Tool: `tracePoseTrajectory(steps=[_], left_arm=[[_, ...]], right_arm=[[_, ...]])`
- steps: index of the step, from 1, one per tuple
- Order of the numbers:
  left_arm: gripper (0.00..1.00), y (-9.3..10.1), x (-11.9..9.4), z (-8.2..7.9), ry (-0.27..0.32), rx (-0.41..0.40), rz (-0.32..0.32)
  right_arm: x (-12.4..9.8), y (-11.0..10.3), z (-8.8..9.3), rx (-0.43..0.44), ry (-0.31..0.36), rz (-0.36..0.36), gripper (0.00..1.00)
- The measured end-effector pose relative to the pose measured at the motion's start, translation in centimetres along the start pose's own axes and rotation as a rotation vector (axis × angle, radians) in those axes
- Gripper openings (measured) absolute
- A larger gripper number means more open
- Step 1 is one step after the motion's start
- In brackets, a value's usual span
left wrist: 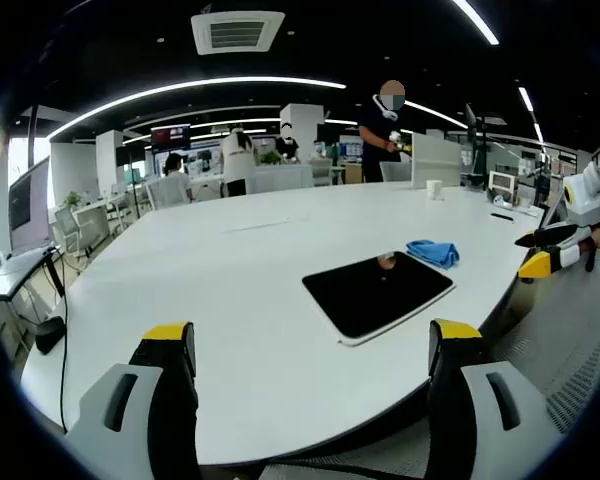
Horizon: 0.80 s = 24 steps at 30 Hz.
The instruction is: Wipe the mirror surface with the cleaning cloth until all visible marks leave the cleaned area.
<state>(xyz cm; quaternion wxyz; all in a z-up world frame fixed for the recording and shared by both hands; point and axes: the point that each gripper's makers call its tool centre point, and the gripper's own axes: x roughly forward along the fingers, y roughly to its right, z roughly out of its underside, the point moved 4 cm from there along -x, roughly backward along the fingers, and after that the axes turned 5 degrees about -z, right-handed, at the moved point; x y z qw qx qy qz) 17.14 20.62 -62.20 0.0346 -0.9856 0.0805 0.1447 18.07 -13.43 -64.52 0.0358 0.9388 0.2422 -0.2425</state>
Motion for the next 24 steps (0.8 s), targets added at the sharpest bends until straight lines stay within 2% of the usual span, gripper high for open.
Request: tracePoseTrajectory(steps=[4, 12, 24], left_arm=[[0.97, -0.08, 0.02, 0.0, 0.001, 0.002, -0.001], [0.95, -0.05, 0.16, -0.05, 0.003, 0.008, 0.003], [0.93, -0.12, 0.14, 0.06, -0.002, 0.001, -0.001]], right_arm=[[-0.03, -0.35, 0.01, 0.0, -0.003, -0.018, 0.88], [-0.12, -0.25, -0.3, 0.007, 0.016, -0.003, 0.87], [-0.03, -0.28, -0.22, 0.011, 0.011, -0.004, 0.86]])
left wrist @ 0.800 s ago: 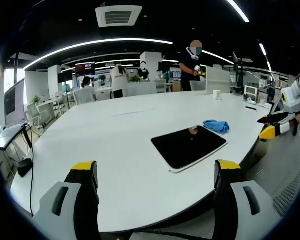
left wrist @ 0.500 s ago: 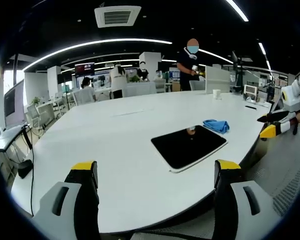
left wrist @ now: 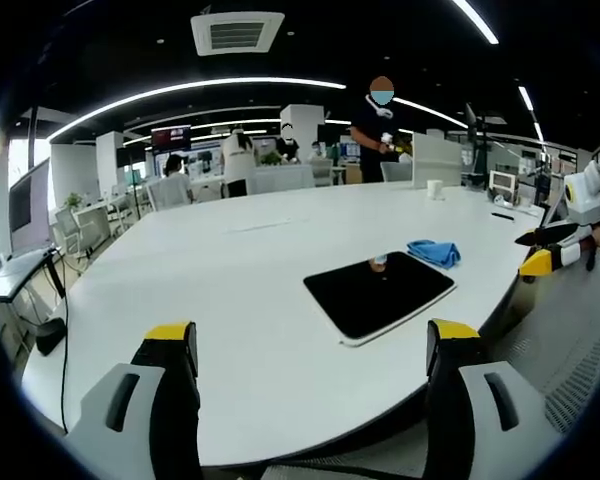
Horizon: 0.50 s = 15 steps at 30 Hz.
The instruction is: Wipe the mirror surface with the cleaning cloth until all visible marks leave the cleaned area.
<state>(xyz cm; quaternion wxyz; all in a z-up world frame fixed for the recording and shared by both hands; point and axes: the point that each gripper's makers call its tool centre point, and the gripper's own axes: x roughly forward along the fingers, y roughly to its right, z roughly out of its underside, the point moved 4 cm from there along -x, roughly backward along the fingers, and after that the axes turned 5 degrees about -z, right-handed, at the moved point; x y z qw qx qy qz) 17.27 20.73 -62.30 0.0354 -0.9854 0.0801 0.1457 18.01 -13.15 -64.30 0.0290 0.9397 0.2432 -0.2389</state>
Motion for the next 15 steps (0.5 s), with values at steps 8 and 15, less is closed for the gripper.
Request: tracePoseTrajectory(steps=[8, 15], left_arm=[[0.92, 0.06, 0.0, 0.04, -0.003, -0.002, 0.003], [0.92, 0.04, 0.0, 0.04, -0.003, -0.003, 0.001]], right_arm=[[-0.07, 0.07, 0.01, 0.003, 0.003, 0.008, 0.85], [-0.06, 0.0, 0.06, 0.003, 0.0, 0.003, 0.85]])
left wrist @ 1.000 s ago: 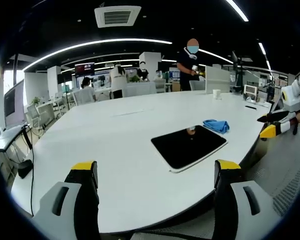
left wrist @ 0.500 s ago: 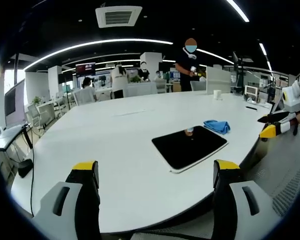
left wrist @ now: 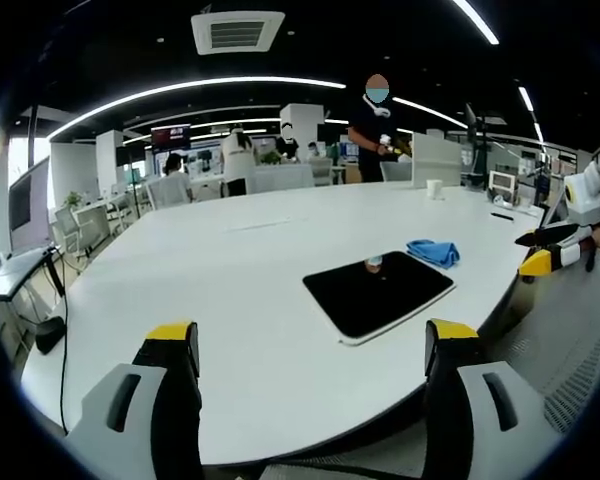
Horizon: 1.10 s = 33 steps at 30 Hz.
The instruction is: Wipe the mirror surface with the cleaning cloth until all visible marks leave the cleaned area.
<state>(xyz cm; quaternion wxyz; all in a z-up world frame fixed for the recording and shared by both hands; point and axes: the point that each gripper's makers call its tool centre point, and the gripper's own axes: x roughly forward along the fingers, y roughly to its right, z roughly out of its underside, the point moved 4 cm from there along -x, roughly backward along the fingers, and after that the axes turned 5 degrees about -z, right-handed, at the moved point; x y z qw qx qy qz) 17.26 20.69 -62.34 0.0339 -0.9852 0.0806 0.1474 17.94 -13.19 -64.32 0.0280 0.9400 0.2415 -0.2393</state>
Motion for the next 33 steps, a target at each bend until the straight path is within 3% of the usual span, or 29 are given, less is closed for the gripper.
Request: tracePoseTrajectory(steps=[33], left_arm=[[0.92, 0.0, -0.03, 0.08, -0.007, 0.0, 0.003]], right_arm=[[-0.05, 0.02, -0.16, 0.0, 0.016, 0.003, 0.83]])
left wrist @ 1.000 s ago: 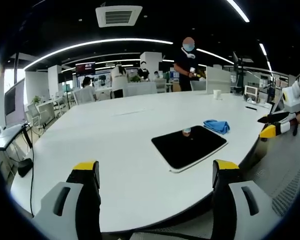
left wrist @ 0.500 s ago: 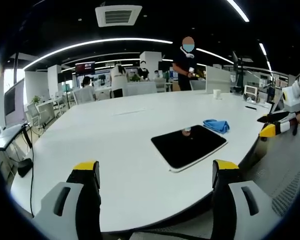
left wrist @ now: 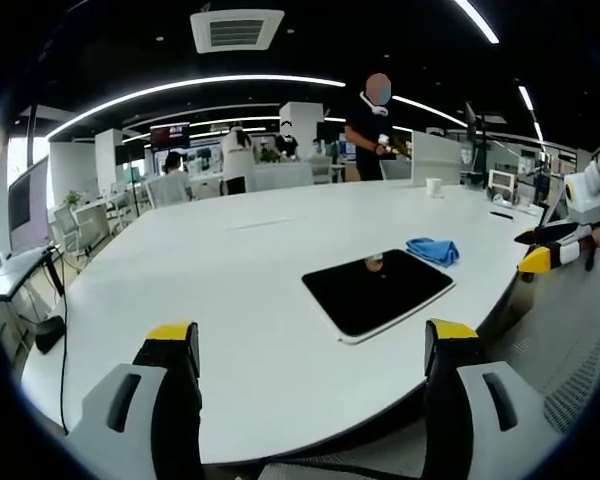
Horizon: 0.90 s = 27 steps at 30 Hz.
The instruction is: Wipe the mirror surface with the cleaning cloth until all visible marks leave the cleaned area.
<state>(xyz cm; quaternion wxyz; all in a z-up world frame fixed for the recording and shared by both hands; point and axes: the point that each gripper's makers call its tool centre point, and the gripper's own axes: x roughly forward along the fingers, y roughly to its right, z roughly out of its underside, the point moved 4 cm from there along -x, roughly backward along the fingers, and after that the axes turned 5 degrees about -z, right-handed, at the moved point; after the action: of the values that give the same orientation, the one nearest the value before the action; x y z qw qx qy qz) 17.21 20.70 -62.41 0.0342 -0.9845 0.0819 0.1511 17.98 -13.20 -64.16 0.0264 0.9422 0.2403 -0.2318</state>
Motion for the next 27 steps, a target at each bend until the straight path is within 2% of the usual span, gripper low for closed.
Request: tracePoseTrajectory(steps=[27], left_arm=[[0.91, 0.01, 0.02, 0.18, -0.015, 0.001, 0.005]], right_arm=[[0.14, -0.25, 0.13, 0.001, -0.013, -0.013, 0.83]])
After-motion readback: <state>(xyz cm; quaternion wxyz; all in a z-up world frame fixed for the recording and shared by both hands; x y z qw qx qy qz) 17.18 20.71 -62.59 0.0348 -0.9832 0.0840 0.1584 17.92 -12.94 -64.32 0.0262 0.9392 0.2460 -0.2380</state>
